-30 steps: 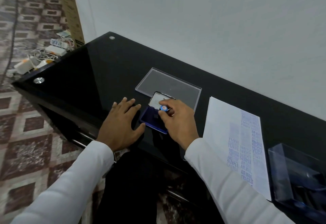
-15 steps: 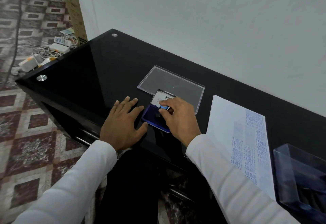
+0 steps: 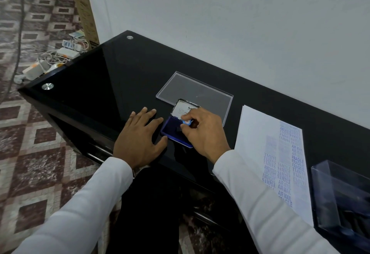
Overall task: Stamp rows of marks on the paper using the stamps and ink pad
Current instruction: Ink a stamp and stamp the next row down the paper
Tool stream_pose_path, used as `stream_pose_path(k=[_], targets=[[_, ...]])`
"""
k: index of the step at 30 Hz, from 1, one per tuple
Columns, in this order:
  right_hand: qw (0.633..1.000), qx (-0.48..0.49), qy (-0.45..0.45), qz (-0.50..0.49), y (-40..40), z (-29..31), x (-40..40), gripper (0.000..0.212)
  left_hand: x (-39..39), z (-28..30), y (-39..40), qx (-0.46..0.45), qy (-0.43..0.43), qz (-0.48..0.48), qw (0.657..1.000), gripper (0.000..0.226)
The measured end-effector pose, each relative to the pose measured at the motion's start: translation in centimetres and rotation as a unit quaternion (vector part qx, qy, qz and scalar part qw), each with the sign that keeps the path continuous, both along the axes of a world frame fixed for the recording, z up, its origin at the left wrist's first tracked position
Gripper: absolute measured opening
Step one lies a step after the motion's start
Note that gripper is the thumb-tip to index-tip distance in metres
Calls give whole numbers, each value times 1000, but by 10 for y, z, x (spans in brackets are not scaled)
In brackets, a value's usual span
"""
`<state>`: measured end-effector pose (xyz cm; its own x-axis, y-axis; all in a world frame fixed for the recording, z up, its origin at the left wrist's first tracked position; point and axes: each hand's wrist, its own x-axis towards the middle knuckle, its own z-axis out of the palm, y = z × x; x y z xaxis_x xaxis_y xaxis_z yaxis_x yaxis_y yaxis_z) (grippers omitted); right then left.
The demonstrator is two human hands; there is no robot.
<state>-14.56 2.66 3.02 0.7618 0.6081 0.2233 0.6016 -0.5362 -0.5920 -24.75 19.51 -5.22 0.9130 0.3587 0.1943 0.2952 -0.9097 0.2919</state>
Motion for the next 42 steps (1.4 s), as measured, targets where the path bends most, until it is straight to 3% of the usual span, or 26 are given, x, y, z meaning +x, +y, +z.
stream_pose_path(k=[10, 25, 42], targets=[[1000, 16, 11, -16, 4, -2, 3, 29, 0, 1, 0, 2, -5, -1, 1000, 74], [999, 30, 23, -14, 2, -3, 3, 17, 1, -2, 0, 8, -1, 3, 1000, 74], [998, 41, 33, -21, 3, -6, 5, 27, 0, -4, 1, 11, -12, 5, 1000, 69]])
